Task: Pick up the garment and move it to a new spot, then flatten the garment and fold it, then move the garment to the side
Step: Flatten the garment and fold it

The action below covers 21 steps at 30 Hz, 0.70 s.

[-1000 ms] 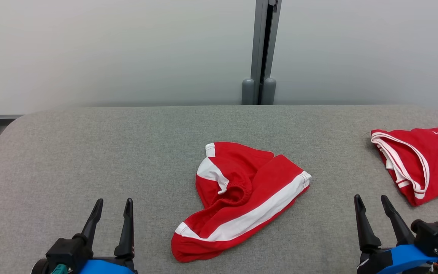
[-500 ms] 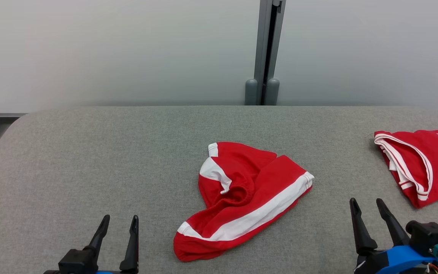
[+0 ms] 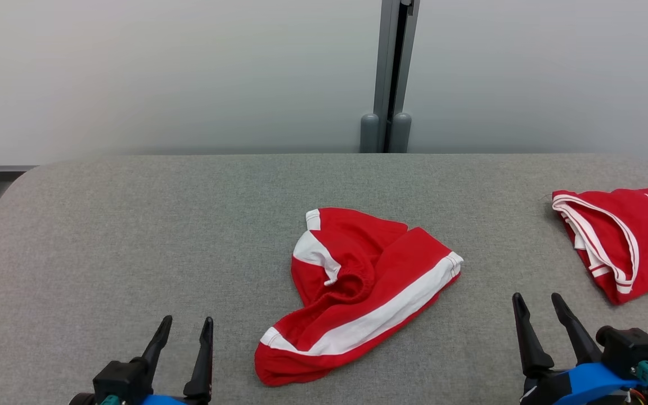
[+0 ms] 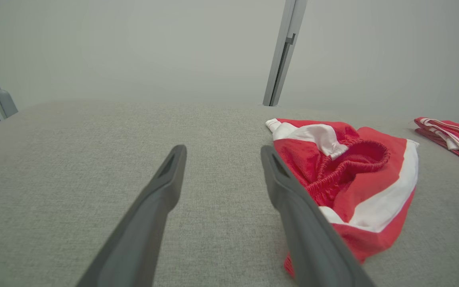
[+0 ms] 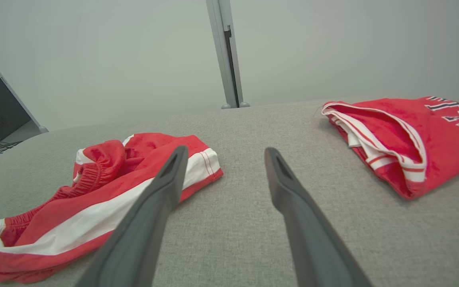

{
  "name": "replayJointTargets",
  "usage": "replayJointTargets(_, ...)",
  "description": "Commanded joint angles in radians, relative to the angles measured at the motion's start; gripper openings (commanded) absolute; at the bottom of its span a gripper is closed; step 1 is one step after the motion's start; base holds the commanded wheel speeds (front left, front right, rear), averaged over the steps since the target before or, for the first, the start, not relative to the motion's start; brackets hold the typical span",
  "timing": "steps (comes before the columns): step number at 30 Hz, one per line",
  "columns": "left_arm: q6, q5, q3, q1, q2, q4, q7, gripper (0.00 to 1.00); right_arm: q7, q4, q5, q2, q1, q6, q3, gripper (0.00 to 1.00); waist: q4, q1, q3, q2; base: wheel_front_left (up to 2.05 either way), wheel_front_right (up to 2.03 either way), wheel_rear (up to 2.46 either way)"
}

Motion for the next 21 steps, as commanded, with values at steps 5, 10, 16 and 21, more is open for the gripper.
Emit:
replayJointTargets(5,-0.063,-0.026,-0.036,-0.076,0.01,0.018,0.087,1.0,0.002,-0.008,0.001,-0.003,-0.007,0.0,0.005,1.0,0.0,0.0,0.015,0.0,0.0,0.0,0.0)
replayJointTargets(10,-0.129,-0.167,-0.074,-0.16,0.022,0.037,0.247,1.0,0.0,-0.01,0.002,-0.003,-0.022,0.0,0.021,1.0,-0.012,0.0,0.038,0.0,0.0,0.0,0.0)
replayJointTargets(16,-0.14,-0.539,-0.099,-0.253,0.093,-0.011,0.572,1.0,0.001,-0.011,0.01,-0.003,-0.04,0.0,0.045,1.0,-0.038,0.0,0.065,0.0,0.0,0.0,0.0)
replayJointTargets(21,-0.125,-0.762,-0.058,-0.302,0.149,0.017,0.815,1.0,0.003,-0.008,0.0,-0.003,-0.075,0.0,0.071,1.0,-0.068,0.0,0.085,0.0,0.0,0.0,0.0)
